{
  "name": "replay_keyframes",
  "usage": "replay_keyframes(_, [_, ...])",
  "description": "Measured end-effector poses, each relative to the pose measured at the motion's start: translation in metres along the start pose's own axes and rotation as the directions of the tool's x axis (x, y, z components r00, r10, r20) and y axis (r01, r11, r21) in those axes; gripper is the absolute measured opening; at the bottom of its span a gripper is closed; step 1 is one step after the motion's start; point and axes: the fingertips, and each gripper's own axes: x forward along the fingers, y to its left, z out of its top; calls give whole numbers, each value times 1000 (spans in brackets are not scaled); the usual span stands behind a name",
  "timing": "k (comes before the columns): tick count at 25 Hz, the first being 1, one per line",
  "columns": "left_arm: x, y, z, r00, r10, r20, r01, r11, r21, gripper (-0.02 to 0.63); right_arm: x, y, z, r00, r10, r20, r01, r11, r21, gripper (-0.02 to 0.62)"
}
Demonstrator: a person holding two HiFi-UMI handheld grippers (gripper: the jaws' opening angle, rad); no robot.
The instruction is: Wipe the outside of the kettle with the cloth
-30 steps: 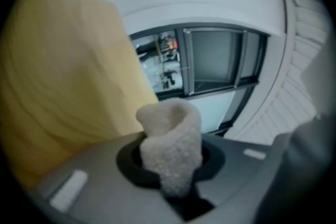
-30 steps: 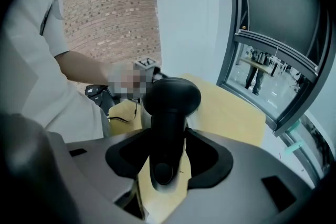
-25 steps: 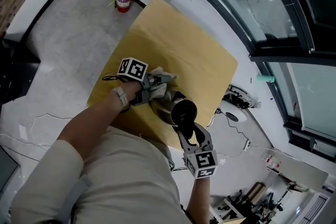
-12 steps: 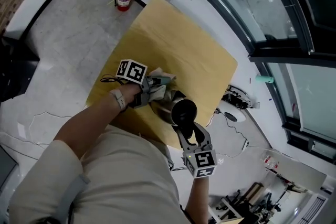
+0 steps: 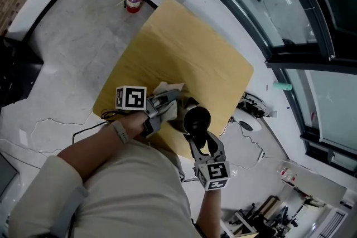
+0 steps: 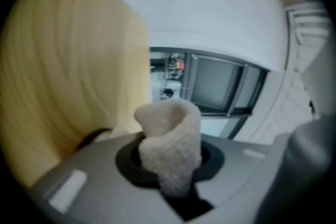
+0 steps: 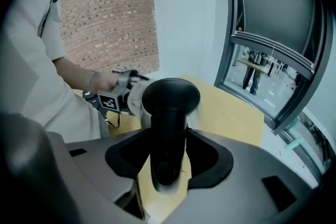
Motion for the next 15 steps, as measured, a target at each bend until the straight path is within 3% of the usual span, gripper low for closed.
replay_keyframes(2, [4,-56,-9,995,-97,4,95,987,133,72,1,-4,0,1000,-12,17,12,1000,1,199])
replay_keyframes(3, [8,-67,-11,994,-105,5,101,971,217,72,1,-4,0,1000,-17,16,17,1000,6,199])
replay_keyframes(5, [13,-42,-4,1000,-13,2,12,934,357,74,1,-2,-1,1000,-22,-4,22,1000,19,199])
replay_keyframes(6, [14,-12,2,998,67,12,-67,934,350,75,2,-2,0,1000,-22,-12,22,999,24,199])
replay_keyframes(8, [8,39,14,985,166,48,-172,974,150,75,2,0,0,1000,-25,-7,26,999,25,199])
replay_keyframes(9, [5,38,15,986,157,64,-161,984,74,74,2,0,0,1000,-29,2,29,999,23,199])
replay_keyframes(10, [3,17,12,992,111,67,-117,989,87,72,2,1,0,999,-34,9,34,999,21,199])
replay_keyframes(11, [5,-17,5,998,42,53,-51,984,173,74,3,0,1,999,-39,15,38,999,19,199])
replay_keyframes(13, [11,-77,-11,997,-71,9,62,919,390,74,3,-1,2,999,-45,20,45,999,21,199])
replay_keyframes(14, [13,-83,-15,997,-71,3,61,881,470,74,3,-1,1,999,-46,19,45,999,24,199])
replay_keyframes(15, [12,-68,-13,999,-28,22,13,862,507,78,3,-1,1,999,-44,15,44,999,27,199])
